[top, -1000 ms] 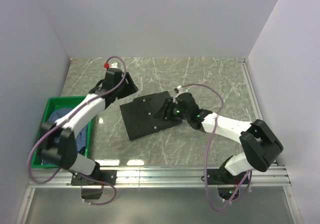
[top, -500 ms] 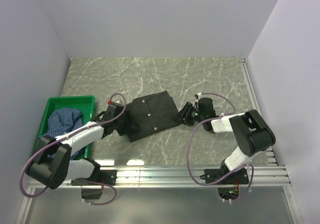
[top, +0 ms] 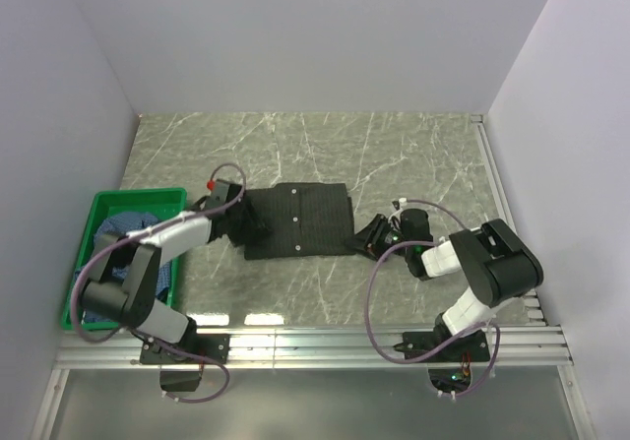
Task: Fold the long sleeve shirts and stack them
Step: Fold the shirt
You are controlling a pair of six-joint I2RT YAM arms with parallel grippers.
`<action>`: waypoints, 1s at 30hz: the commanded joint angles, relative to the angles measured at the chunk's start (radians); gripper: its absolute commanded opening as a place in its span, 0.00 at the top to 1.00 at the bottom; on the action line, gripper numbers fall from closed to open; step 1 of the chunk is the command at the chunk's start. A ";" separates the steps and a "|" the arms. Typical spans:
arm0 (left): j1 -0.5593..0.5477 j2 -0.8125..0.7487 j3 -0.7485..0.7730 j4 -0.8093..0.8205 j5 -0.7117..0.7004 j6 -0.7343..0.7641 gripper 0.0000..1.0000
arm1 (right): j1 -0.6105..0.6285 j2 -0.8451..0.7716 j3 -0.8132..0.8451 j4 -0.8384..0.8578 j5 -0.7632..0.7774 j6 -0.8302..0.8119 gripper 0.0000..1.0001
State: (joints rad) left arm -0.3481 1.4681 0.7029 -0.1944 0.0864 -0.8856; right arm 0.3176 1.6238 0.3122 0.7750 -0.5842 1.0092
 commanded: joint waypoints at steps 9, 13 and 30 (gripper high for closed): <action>-0.165 0.003 0.389 -0.216 -0.321 0.224 0.21 | 0.061 -0.474 0.232 -0.688 0.292 -0.271 0.37; -0.353 -0.017 0.429 -0.243 -0.418 0.258 0.16 | 0.051 -0.610 0.329 -0.966 0.541 -0.359 0.19; -0.814 0.510 0.814 -0.361 -0.749 0.349 0.26 | 0.006 -0.873 0.303 -1.270 0.797 -0.290 0.06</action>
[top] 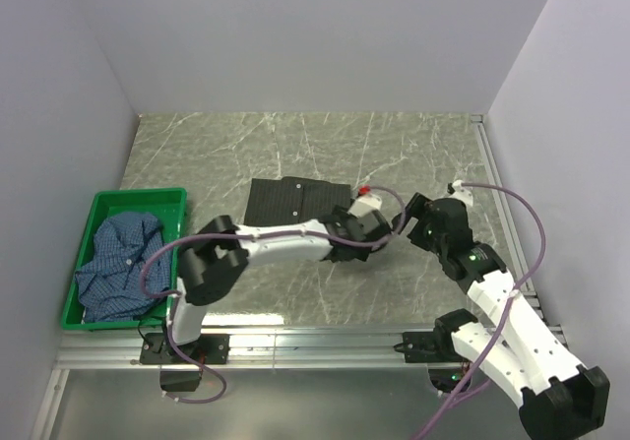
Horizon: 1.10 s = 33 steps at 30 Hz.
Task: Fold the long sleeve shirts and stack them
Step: Fold the shirt
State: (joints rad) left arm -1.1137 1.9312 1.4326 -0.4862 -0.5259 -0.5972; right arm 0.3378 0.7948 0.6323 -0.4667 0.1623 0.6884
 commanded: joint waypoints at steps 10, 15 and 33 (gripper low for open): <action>-0.084 0.205 0.118 -0.112 -0.256 0.086 0.29 | -0.045 -0.123 -0.071 -0.003 0.045 0.069 0.06; -0.087 0.241 0.120 -0.130 -0.310 0.079 0.43 | -0.052 -0.097 -0.089 0.039 -0.015 0.085 0.06; -0.066 -0.069 -0.063 0.015 -0.099 -0.013 0.98 | -0.063 0.319 -0.200 0.614 -0.518 0.307 0.00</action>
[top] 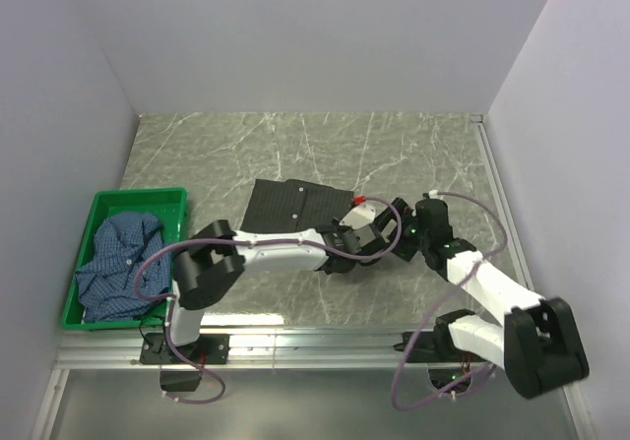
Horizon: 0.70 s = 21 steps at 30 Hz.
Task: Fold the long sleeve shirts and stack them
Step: Fold the shirt
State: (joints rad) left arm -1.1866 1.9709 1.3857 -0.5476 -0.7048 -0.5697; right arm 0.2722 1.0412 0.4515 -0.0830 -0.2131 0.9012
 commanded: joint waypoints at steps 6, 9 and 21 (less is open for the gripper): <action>0.018 -0.147 -0.070 0.094 0.125 -0.076 0.98 | 0.019 0.296 0.009 0.406 -0.221 0.169 0.00; 0.019 -0.147 -0.079 0.098 0.137 -0.081 0.98 | 0.030 0.391 0.012 0.494 -0.241 0.214 0.00; 0.022 -0.171 -0.111 0.138 0.185 -0.094 0.98 | 0.085 0.625 0.029 0.706 -0.220 0.340 0.05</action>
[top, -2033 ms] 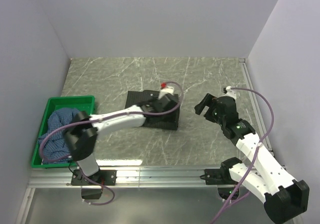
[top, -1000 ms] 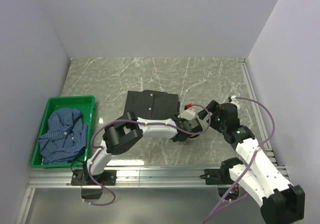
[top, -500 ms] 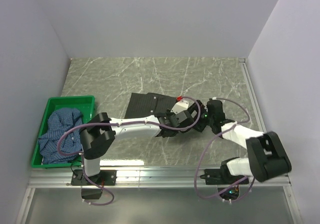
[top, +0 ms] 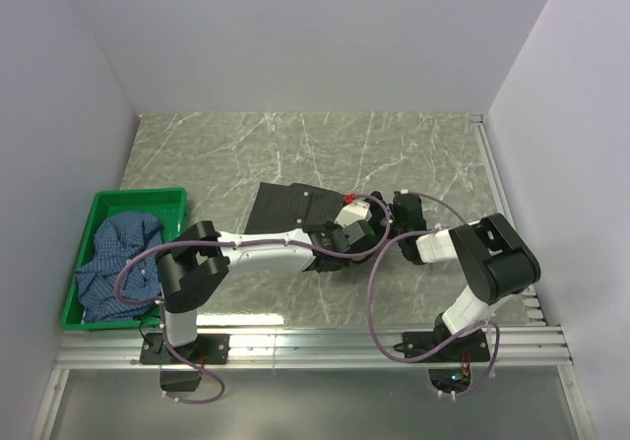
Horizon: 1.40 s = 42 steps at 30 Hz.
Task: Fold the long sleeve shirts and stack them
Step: Fold the shirt
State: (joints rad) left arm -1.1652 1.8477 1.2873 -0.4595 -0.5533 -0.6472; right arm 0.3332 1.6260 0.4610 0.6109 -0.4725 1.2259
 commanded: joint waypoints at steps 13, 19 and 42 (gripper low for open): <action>0.002 -0.053 0.003 0.074 0.075 -0.023 0.97 | 0.096 0.127 0.054 0.007 0.075 0.040 0.18; 0.002 -0.088 -0.016 0.088 0.101 -0.038 0.96 | 0.102 0.167 0.048 0.066 0.083 0.035 0.50; 0.619 -0.637 -0.123 -0.188 0.335 0.105 0.05 | 0.000 0.026 0.612 -1.067 0.289 -0.774 1.00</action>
State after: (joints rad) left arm -0.6342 1.2533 1.2057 -0.6079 -0.2733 -0.6559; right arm 0.3534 1.7084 0.9195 -0.1226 -0.3374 0.6979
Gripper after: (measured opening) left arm 0.938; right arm 0.081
